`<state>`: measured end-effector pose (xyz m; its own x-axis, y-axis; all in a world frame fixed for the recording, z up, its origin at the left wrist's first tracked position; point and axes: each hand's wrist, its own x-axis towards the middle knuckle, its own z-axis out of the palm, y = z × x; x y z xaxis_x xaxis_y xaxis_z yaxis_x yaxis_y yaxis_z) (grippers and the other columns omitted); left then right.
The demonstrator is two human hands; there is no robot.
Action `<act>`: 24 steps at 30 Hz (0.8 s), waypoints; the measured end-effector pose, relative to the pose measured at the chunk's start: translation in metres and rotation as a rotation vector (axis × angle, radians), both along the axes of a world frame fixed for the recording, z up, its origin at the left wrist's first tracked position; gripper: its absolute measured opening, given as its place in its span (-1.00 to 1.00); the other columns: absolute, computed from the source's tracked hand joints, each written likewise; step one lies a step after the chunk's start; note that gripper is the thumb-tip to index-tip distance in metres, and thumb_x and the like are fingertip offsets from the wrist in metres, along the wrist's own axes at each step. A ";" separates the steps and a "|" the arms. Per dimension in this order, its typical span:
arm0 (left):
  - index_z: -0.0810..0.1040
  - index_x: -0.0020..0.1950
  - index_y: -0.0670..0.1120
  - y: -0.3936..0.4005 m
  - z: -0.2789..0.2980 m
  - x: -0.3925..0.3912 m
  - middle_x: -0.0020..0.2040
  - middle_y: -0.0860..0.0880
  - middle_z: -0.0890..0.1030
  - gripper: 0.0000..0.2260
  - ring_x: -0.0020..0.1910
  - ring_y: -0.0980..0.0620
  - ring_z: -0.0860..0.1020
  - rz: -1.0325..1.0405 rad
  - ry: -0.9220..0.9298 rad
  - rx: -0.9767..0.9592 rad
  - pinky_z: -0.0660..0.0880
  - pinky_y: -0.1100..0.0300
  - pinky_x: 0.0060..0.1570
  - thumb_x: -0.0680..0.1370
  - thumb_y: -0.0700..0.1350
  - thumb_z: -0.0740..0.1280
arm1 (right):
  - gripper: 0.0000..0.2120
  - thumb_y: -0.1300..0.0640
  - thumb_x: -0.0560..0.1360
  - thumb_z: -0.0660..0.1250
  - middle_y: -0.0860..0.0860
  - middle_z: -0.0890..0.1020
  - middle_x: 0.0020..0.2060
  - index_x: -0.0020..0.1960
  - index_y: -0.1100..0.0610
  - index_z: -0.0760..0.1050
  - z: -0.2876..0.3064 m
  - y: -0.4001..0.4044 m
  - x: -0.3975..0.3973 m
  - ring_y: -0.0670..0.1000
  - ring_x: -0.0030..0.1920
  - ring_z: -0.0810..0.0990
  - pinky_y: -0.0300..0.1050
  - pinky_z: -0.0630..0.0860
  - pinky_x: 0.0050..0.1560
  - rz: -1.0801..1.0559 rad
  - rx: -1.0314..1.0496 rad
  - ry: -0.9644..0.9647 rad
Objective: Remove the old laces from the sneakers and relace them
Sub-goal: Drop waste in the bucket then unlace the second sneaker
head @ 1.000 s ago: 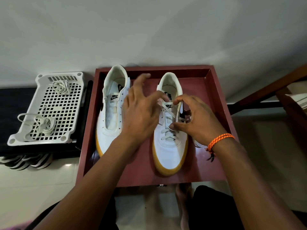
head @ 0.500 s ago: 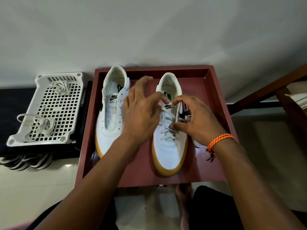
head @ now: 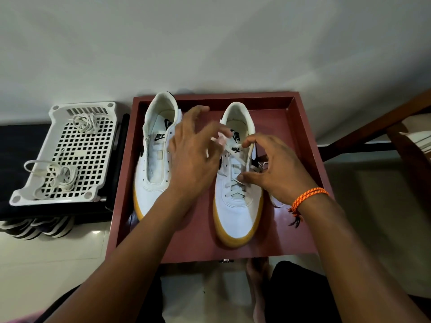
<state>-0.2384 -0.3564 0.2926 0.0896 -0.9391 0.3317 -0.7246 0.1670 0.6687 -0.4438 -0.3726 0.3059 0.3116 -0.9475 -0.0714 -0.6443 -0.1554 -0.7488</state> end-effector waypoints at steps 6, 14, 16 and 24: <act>0.68 -0.01 0.20 0.011 -0.010 -0.016 0.69 0.09 0.18 -0.96 0.64 -0.14 0.15 -0.225 -0.169 0.153 0.19 -0.26 0.47 0.61 0.07 0.43 | -0.38 0.08 0.34 0.69 -0.09 0.50 0.27 0.28 -0.20 0.49 -0.003 -0.002 0.000 -0.07 0.18 0.51 -0.44 0.39 -0.07 0.015 -0.026 0.043; 0.65 -0.07 0.04 -0.002 0.012 0.004 0.37 0.03 0.59 -0.80 0.32 -0.08 0.59 -0.125 0.668 0.226 0.53 -0.31 0.35 0.69 0.04 0.31 | -0.35 0.06 0.30 0.72 -0.13 0.48 0.30 0.28 -0.20 0.50 -0.002 -0.001 -0.001 -0.06 0.16 0.53 -0.31 0.49 0.00 -0.012 0.006 0.036; 0.55 -0.07 -0.11 0.000 0.020 0.004 0.28 -0.13 0.67 -0.78 0.12 -0.09 0.63 -0.214 0.986 0.310 0.60 -0.14 0.21 0.74 -0.11 0.25 | -0.35 0.06 0.30 0.72 -0.13 0.48 0.30 0.28 -0.19 0.50 -0.001 -0.001 -0.001 -0.07 0.15 0.53 -0.35 0.46 -0.03 -0.013 0.012 0.033; 0.42 -0.06 -0.09 0.000 0.020 -0.001 -0.25 0.00 0.40 -0.79 -0.32 0.06 0.38 -0.248 1.332 0.402 0.66 -0.06 0.00 0.76 -0.16 0.17 | -0.35 0.09 0.31 0.71 -0.14 0.47 0.30 0.29 -0.18 0.50 0.001 0.000 0.001 -0.07 0.18 0.51 -0.36 0.44 -0.03 -0.015 0.021 0.031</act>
<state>-0.2398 -0.3564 0.3125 -0.0603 -0.9854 -0.1593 0.4980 -0.1680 0.8507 -0.4433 -0.3723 0.3073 0.2945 -0.9504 -0.1004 -0.6695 -0.1302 -0.7313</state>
